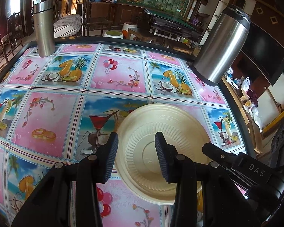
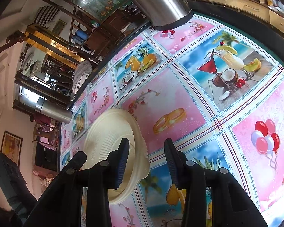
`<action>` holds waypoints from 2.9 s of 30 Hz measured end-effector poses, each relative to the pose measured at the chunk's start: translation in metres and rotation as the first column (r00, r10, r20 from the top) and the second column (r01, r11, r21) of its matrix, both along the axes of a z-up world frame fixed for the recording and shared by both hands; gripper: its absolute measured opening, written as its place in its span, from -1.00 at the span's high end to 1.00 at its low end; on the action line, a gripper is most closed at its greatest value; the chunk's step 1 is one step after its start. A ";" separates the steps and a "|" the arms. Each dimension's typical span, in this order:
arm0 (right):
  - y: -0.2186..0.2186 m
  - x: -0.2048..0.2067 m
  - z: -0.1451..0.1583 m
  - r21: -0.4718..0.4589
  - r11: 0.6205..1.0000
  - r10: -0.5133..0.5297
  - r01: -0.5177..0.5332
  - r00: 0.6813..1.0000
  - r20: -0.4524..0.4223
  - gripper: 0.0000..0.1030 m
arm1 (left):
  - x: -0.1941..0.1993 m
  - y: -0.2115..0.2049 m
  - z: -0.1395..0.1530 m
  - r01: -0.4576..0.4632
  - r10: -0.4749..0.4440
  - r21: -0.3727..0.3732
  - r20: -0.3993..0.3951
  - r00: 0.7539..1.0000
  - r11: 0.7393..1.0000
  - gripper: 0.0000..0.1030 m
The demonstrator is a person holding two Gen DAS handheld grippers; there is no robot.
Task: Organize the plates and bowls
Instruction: 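Close both grippers on the rim of the second beige bowl, then lift the beige bowl with both grippers off the tablecloth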
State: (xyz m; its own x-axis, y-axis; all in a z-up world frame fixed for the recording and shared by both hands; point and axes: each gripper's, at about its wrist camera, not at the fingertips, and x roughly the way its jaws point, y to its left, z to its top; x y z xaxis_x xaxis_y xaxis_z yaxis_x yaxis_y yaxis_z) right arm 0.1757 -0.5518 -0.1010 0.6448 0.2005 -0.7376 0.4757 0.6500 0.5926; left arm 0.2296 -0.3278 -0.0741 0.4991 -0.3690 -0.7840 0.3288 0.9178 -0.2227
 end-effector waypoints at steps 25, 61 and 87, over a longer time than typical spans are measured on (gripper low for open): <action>0.008 -0.001 0.000 -0.022 1.000 0.000 0.000 1.000 0.005 0.25 | -0.007 -0.011 0.002 0.075 -0.075 -0.018 0.007 0.997 0.997 0.26; 0.007 -0.008 -0.012 0.042 0.999 -0.018 0.018 1.000 -0.022 0.69 | -0.012 -0.019 -0.012 0.107 -0.107 -0.001 -0.041 0.993 0.994 0.26; 0.074 -0.051 -0.006 0.140 0.987 0.078 -0.073 0.996 -0.035 0.71 | -0.071 0.077 -0.012 0.037 -0.049 -0.076 -0.172 0.984 0.996 0.26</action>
